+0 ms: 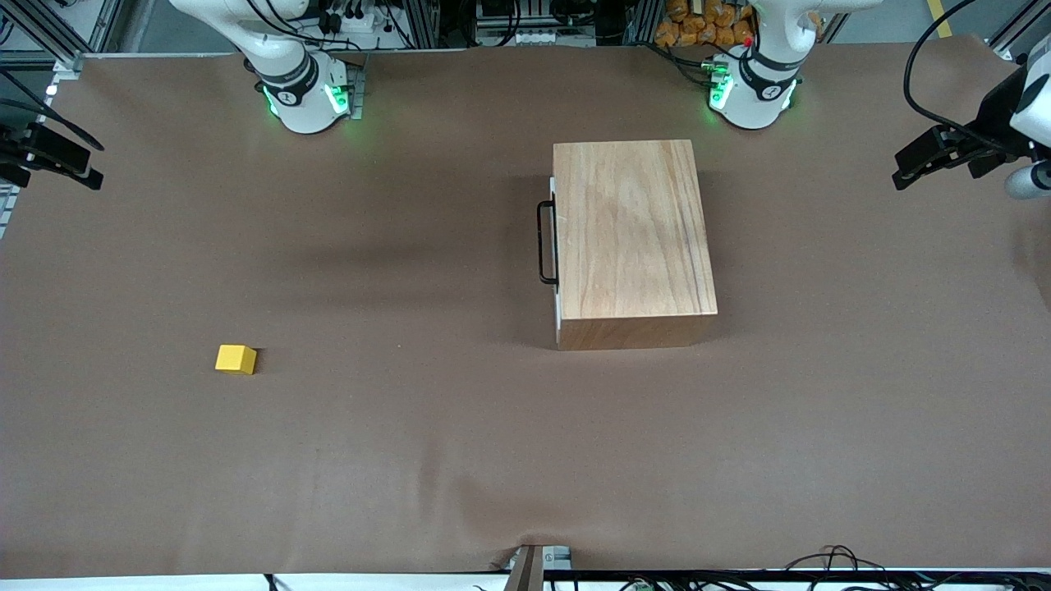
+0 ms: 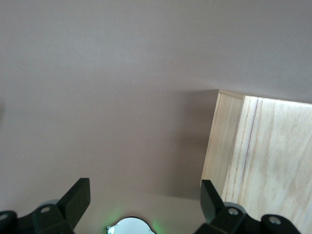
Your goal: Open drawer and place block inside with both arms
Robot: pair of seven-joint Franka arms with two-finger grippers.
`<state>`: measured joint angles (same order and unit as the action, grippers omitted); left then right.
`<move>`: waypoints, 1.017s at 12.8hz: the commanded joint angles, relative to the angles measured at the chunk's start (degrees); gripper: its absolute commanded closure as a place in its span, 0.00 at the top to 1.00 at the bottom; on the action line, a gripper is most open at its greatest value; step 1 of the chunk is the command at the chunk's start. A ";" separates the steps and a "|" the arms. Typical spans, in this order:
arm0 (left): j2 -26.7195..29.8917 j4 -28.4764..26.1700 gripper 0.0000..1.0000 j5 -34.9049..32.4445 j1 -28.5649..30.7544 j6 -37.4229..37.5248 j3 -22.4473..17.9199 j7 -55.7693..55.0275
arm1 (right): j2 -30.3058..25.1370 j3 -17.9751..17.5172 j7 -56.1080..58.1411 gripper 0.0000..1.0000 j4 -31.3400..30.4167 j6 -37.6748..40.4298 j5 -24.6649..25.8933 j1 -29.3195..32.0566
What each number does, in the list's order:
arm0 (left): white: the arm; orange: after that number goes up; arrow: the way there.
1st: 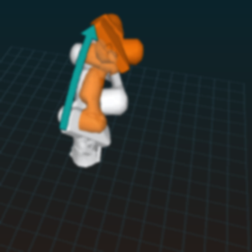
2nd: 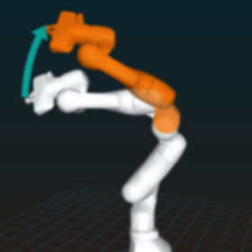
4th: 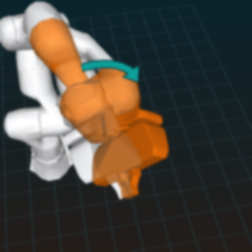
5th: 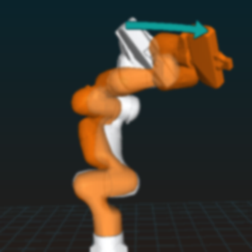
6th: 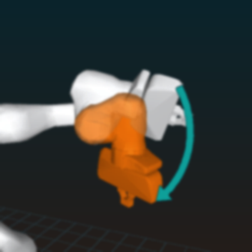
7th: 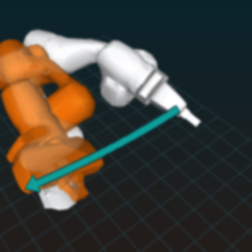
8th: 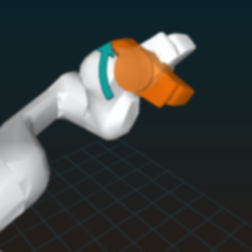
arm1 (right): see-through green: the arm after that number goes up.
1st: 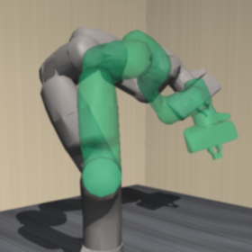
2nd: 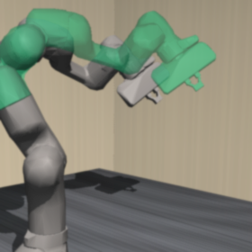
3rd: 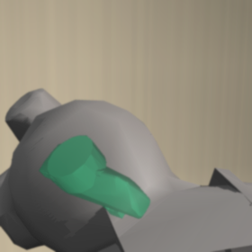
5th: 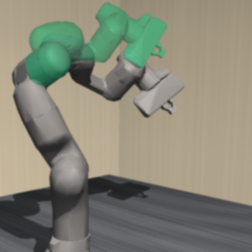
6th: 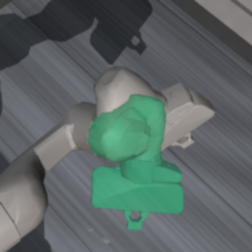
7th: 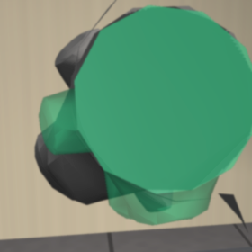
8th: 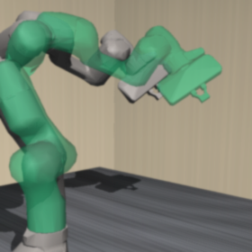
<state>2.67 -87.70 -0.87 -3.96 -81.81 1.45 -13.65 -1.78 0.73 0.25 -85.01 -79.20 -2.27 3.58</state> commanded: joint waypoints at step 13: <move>-3.64 3.59 1.00 0.08 0.10 0.52 0.13 0.02 | 0.73 -0.46 -0.87 1.00 -0.07 1.33 -0.72 1.60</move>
<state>-0.39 -85.55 -0.87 -3.92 -81.86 1.39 -13.65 -0.98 0.77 0.12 -85.20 -78.90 -2.27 3.65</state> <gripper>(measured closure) 0.000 0.000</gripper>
